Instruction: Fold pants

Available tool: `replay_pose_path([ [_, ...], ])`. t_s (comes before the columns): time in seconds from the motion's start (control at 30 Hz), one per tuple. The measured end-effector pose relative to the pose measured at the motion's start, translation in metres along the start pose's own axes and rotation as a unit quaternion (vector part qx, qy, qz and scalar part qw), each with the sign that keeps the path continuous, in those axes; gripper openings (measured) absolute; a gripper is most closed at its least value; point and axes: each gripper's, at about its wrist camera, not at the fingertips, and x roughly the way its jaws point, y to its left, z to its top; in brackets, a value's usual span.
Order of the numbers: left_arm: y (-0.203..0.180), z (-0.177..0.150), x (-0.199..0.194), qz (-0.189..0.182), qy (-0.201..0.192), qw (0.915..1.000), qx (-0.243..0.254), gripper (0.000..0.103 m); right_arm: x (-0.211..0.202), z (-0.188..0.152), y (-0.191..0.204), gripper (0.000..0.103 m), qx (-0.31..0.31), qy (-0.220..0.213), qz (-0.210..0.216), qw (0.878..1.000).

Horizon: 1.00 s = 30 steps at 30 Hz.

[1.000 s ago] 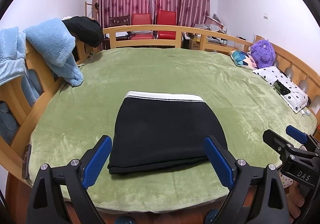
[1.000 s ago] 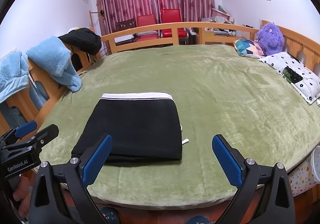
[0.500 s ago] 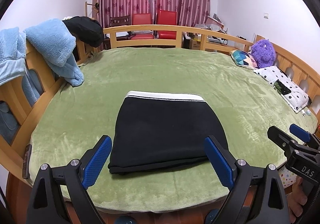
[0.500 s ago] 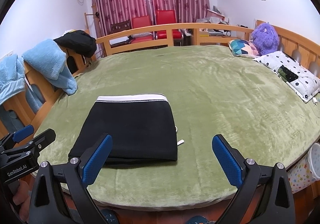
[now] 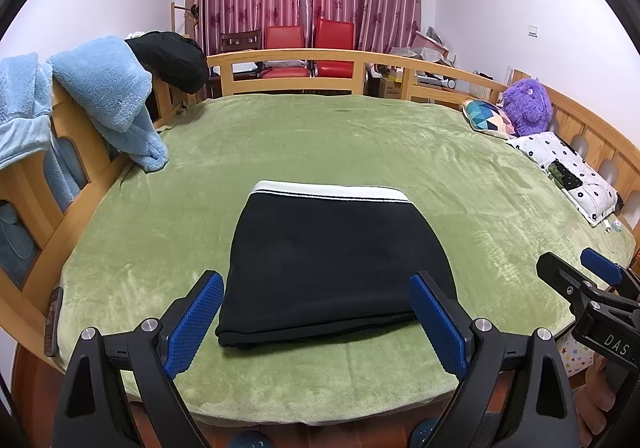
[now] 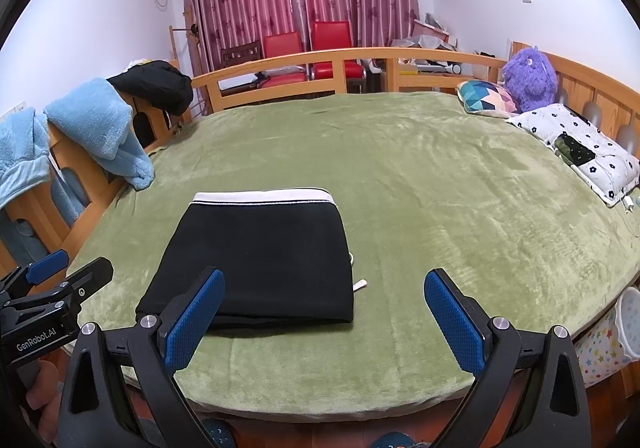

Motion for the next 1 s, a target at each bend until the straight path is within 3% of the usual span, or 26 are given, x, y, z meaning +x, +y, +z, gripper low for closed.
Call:
replay_pose_path([
  [1.0,-0.0048,0.0014,-0.0006,0.003,-0.002,1.0,-0.003,0.094,-0.0005,-0.0001,0.0001,0.099,0.0,-0.001,0.001,1.0],
])
